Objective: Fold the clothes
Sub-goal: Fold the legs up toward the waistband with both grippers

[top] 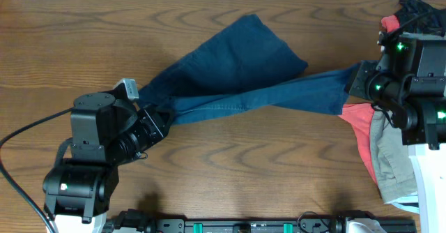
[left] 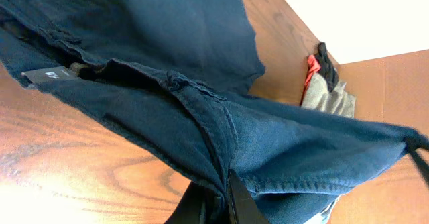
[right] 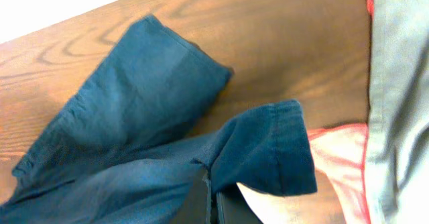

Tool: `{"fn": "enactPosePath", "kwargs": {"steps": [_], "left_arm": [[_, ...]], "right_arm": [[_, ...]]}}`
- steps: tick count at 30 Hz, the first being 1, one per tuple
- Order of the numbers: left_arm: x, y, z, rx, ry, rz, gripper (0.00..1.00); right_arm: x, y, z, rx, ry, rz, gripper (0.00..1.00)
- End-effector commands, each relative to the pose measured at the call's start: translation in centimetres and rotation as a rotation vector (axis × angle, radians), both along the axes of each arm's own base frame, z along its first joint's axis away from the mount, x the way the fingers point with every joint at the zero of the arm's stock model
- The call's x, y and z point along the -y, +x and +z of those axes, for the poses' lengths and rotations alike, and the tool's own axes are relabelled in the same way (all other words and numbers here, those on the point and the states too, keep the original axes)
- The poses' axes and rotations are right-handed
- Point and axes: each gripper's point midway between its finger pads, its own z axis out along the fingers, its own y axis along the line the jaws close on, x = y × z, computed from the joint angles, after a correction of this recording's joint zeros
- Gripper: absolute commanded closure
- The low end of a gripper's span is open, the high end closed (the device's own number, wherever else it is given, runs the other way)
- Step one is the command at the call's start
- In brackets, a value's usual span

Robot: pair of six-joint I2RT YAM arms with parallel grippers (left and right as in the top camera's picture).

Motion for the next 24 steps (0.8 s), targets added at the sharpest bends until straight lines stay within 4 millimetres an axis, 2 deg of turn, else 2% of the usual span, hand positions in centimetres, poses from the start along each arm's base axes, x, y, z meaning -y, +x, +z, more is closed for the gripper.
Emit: {"fn": "enactPosePath", "kwargs": {"steps": [1, 4, 9, 15, 20, 24], "left_arm": [[-1.5, 0.5, 0.2, 0.014, 0.063, 0.066, 0.94], [-3.0, 1.3, -0.6, -0.002, 0.13, 0.133, 0.94], [-4.9, 3.3, -2.8, -0.072, 0.219, 0.226, 0.94], [-5.1, 7.8, -5.2, -0.099, 0.235, 0.245, 0.94], [-6.7, 11.6, -7.1, -0.103, 0.232, 0.302, 0.94], [-8.3, 12.9, -9.0, -0.147, 0.225, 0.354, 0.94]], "right_arm": [[2.1, 1.7, 1.1, 0.062, -0.138, -0.026, 0.99], [0.7, 3.8, 1.0, 0.096, -0.153, 0.034, 0.99], [-2.1, 7.5, -0.5, 0.124, -0.164, 0.114, 0.99], [-6.0, 11.6, -2.3, 0.174, -0.143, 0.196, 0.99], [-8.6, 14.5, -3.7, 0.225, -0.136, 0.236, 0.99], [-10.3, 16.4, -5.0, 0.254, -0.13, 0.257, 0.99]]}}
